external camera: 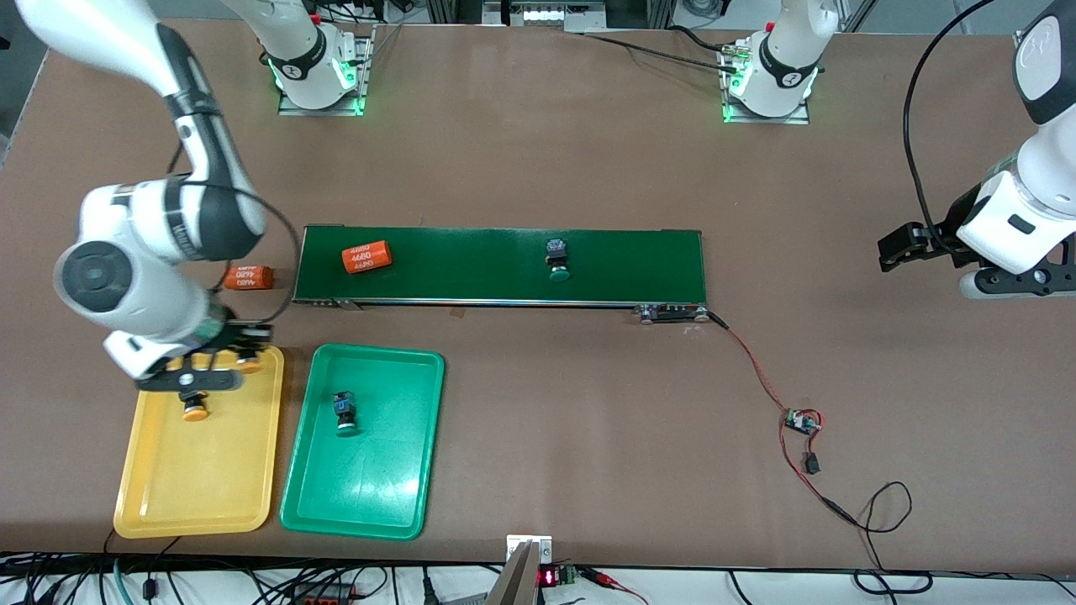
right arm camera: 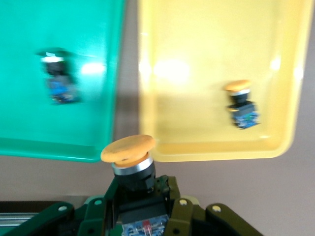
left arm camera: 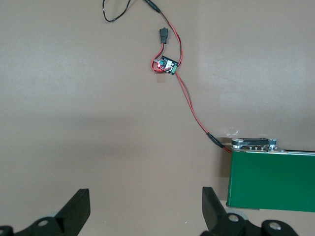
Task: Sort buttons by color to trays
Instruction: 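Carry the yellow button over the yellow tray with the right gripper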
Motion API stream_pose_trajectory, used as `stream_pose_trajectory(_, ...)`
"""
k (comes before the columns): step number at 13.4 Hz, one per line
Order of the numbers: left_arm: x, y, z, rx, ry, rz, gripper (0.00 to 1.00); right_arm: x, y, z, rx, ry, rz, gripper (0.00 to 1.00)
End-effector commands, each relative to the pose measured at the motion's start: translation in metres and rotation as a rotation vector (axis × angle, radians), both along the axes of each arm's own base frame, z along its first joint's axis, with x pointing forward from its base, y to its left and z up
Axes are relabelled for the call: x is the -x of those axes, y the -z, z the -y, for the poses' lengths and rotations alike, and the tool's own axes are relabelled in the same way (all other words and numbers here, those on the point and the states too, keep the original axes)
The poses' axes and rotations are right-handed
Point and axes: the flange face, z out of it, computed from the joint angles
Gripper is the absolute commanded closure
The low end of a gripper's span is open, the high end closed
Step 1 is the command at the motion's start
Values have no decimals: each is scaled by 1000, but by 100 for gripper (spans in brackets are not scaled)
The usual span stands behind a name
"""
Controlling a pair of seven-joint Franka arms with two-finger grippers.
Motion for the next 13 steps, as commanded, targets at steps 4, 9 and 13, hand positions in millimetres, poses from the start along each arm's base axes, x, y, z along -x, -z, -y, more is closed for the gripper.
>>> stream_pose_trajectory(4,-4,-3,-1,-23,4,9,0,-36,52,76,-7,-41,13,99)
stream_pose_trajectory(9,-7,0,-1,-21,4,10,0,-52,106,105,21,-111,127,99)
stream_pose_trajectory(13,-7,1,-1,-20,4,12,0,-52,116,90,5,-90,123,99)
